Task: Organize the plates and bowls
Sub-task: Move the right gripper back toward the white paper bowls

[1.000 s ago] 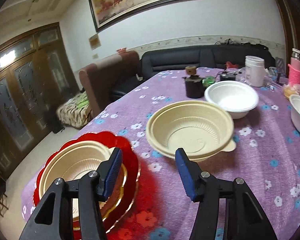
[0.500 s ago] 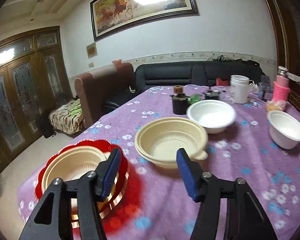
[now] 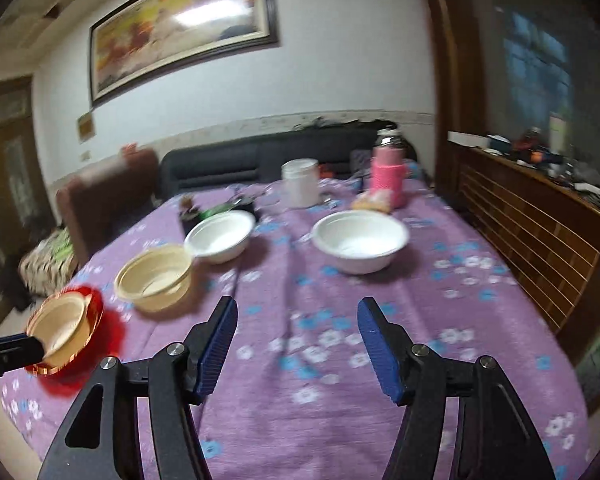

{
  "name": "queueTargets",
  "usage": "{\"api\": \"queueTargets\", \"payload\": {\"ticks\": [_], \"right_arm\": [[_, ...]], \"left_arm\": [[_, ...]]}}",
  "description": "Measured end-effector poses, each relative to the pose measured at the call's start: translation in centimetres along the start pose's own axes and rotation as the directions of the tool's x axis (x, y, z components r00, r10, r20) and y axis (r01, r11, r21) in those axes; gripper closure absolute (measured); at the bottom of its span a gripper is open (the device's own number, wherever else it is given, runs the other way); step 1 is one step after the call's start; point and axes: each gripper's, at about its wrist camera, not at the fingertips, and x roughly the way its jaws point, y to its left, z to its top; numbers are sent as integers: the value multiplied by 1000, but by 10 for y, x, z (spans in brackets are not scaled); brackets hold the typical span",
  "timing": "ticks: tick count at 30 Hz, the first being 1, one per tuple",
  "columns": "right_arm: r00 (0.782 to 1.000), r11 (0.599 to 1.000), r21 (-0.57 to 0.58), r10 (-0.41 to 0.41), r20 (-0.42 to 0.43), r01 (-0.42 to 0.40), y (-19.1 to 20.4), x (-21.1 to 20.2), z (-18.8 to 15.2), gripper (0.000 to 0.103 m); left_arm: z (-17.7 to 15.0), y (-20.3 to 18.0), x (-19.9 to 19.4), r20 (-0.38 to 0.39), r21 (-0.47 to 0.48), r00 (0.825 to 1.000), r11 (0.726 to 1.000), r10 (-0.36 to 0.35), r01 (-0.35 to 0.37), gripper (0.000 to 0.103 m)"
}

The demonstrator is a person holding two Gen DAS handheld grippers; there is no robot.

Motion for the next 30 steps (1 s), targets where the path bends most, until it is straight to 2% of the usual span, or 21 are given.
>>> {"api": "queueTargets", "payload": {"ticks": [3, 5, 9, 12, 14, 18, 22, 30], "right_arm": [[999, 1000, 23, 16, 28, -17, -8, -6, 20, 36], [998, 999, 20, 43, 50, -44, -5, -4, 35, 35], [990, 992, 23, 118, 79, -120, 8, -1, 61, 35], [981, 985, 11, 168, 96, -170, 23, 1, 79, 35], [975, 981, -7, 195, 109, -196, 34, 2, 90, 34], [968, 974, -25, 226, 105, -225, 46, 6, 97, 32], [968, 972, -34, 235, 83, -233, 50, 12, 95, 32], [980, 981, -16, 195, 39, -195, 35, 29, 91, 32]], "left_arm": [[13, 9, -26, 85, 7, 993, 997, 76, -77, 18], [23, 17, -40, 135, 10, 980, 989, 147, -150, 18], [38, 29, -62, 210, 12, 935, 955, 286, -295, 18], [44, 30, -72, 265, 10, 886, 918, 381, -397, 18], [46, 30, -72, 282, 12, 861, 895, 424, -445, 18], [48, 25, -61, 277, 37, 835, 863, 475, -503, 18], [50, 22, -46, 248, 67, 842, 859, 478, -508, 18], [50, 11, -20, 200, 118, 857, 857, 475, -502, 18]]}}
